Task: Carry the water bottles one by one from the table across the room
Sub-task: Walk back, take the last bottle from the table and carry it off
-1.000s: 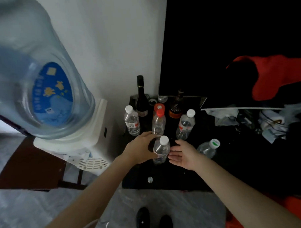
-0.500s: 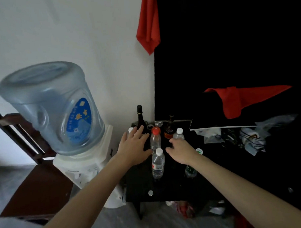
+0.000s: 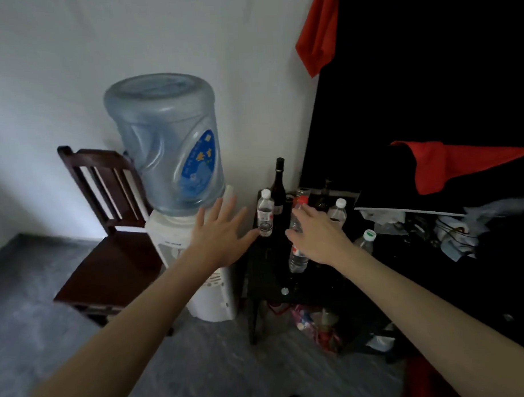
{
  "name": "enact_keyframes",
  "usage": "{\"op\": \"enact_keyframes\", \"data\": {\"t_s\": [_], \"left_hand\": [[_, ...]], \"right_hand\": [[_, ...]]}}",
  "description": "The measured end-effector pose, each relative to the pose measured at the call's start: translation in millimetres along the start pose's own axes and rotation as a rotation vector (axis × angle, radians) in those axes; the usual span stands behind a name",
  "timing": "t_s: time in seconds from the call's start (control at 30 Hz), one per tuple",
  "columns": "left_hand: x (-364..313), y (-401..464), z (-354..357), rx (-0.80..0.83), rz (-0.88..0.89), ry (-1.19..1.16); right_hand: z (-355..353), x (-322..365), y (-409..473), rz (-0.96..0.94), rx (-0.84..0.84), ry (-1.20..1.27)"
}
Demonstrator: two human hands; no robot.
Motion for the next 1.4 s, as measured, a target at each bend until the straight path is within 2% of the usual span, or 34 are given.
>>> {"op": "enact_keyframes", "data": {"t_s": [0.2,0.4,0.6,0.8,0.93,1.1,1.4], "left_hand": [[55.8,-49.4,-7.4,-0.010,-0.168,-0.031],[105.0,-106.2,-5.4,-0.073,-0.419,-0.094],[131.8,-184.0,9.3,-0.062,-0.750,-0.104],[134.6,-305.9,28.5,-0.067,-1.113,-0.168],[119.5,-400.4,37.2,-0.057,-1.361,-0.197],[79.0,-516.1,47.6,-0.124,-1.614,-0.211],[-46.6,-686.5,89.7,-0.208,-1.966,-0.299]], "right_hand": [[10.3,68.2,13.0,-0.183,0.040,-0.065],[32.5,145.1,26.8,-0.432,0.136,-0.154],[60.8,220.2,12.5,-0.720,0.165,-0.186],[97.2,297.3,-54.3,-1.031,0.310,-0.189],[118.5,343.9,-129.9,-1.238,0.356,-0.188],[135.5,380.4,-241.0,-1.485,0.407,-0.231],[167.1,368.1,-444.9,-1.826,0.424,-0.357]]}}
Point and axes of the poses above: each hand's wrist, its own y-axis towards the middle knuckle, its own z-axis out of the palm, x = y × z, the point moved 6 cm from there along y, towards the middle knuckle, and after that the axes turned 4 degrees about -y, right-handed, at the moved point
